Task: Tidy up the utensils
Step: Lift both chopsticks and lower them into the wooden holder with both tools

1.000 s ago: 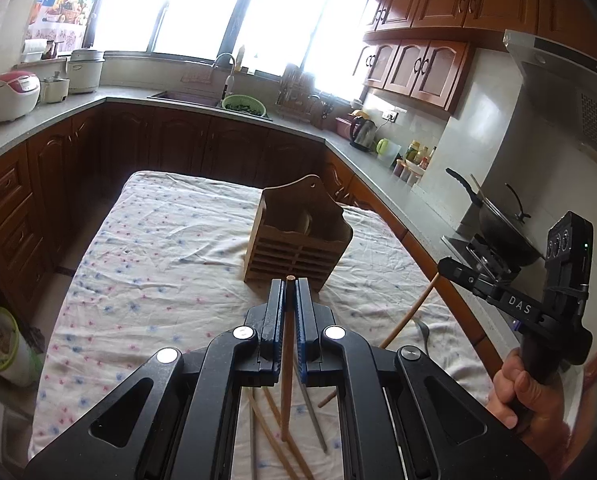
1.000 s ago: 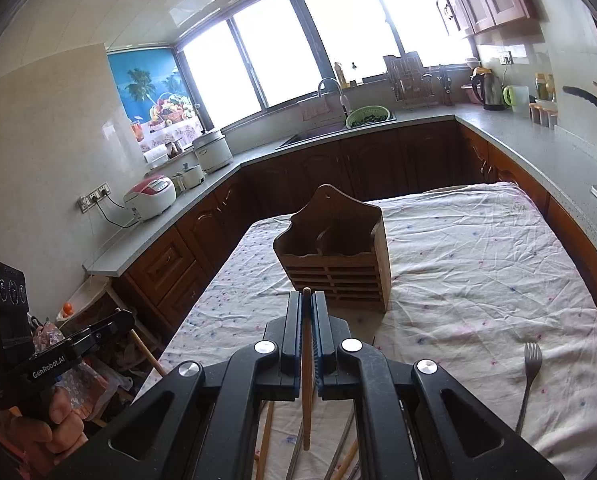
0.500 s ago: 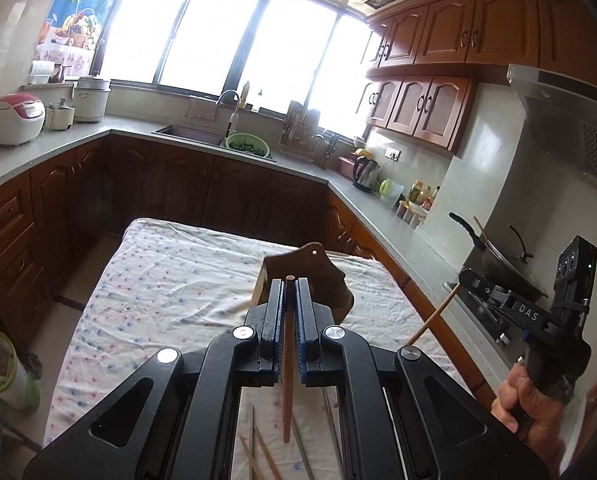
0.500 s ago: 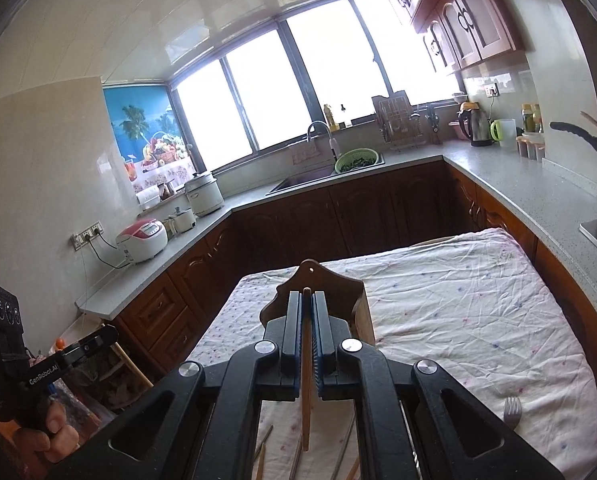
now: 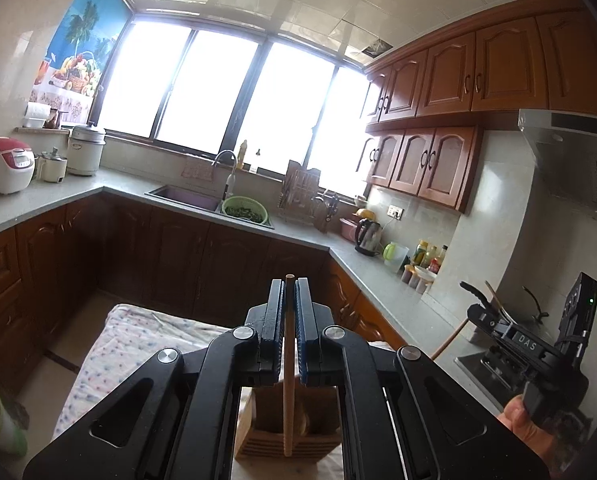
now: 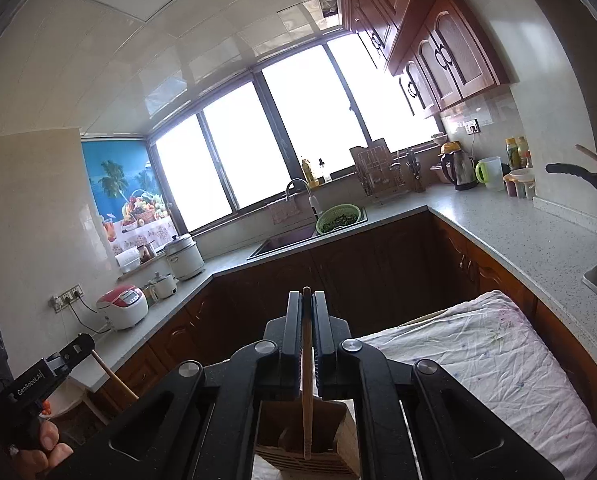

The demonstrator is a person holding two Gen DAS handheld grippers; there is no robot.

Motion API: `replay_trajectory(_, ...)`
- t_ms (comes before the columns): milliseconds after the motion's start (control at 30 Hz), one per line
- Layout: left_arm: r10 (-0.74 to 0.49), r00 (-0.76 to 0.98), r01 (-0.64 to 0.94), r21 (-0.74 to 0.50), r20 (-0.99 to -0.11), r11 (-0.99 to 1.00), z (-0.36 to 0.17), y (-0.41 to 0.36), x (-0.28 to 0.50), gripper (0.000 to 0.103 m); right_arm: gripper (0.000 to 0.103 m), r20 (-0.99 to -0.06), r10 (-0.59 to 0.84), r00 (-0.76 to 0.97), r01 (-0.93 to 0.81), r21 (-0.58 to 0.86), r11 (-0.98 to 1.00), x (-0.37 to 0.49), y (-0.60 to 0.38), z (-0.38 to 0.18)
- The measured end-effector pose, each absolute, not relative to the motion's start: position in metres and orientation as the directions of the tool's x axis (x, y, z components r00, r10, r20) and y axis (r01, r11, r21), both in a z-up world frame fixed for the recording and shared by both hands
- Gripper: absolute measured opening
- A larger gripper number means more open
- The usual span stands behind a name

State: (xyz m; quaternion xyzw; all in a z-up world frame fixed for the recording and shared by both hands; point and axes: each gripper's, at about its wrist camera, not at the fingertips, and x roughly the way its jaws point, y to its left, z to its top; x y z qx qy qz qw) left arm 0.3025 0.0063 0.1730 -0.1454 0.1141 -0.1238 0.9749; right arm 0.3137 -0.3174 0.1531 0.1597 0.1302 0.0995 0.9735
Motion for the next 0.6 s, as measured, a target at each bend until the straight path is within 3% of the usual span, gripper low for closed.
replay_trajectory(200, -0.221, 0.958, 0.144, -0.360, -0.183, 0.922, 0.148, 0.003, 0.352, 0.004, 0.004, -0.243, 0.220, 0.945, -0.127, 0.349, 0.929, 0.350, -0.315, 0.123)
replay_trajectory(600, -0.227, 0.929, 0.079, -0.443, -0.293, 0.893, 0.057, -0.012, 0.401, 0.004, 0.005, -0.278, 0.209, 0.938, -0.076, 0.421, 0.904, 0.380, -0.315, 0.044)
